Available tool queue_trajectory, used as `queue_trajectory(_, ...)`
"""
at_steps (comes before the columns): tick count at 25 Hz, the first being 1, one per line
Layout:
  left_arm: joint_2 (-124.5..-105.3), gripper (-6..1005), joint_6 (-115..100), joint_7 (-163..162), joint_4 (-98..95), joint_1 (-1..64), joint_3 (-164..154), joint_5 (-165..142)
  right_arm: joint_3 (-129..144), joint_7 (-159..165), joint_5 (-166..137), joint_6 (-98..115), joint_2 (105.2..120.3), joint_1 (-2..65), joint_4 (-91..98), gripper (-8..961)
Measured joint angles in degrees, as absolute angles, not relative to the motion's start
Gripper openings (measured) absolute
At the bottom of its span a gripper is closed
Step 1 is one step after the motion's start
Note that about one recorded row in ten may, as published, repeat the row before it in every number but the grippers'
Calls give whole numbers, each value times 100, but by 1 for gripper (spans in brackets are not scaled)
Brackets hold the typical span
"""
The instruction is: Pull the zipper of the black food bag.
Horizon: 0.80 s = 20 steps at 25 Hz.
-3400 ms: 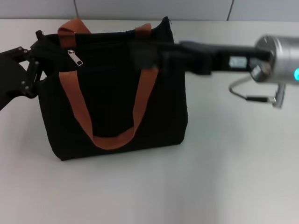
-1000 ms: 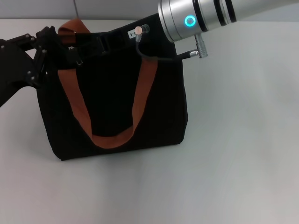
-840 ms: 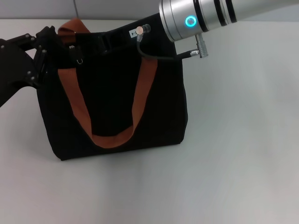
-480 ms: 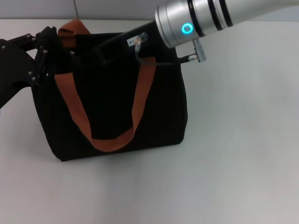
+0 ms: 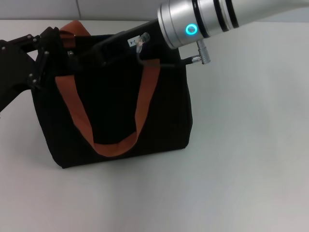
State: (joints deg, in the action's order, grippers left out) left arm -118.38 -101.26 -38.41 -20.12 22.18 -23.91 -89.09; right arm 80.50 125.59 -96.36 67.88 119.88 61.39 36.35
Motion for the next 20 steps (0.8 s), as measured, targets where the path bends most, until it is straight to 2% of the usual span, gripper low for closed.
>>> queue_trajectory(20,-11838,15,-10138,-3841,-2013,2228,-2369,-8912,8161,12562,-9528,6664,11969,6104,3620,288)
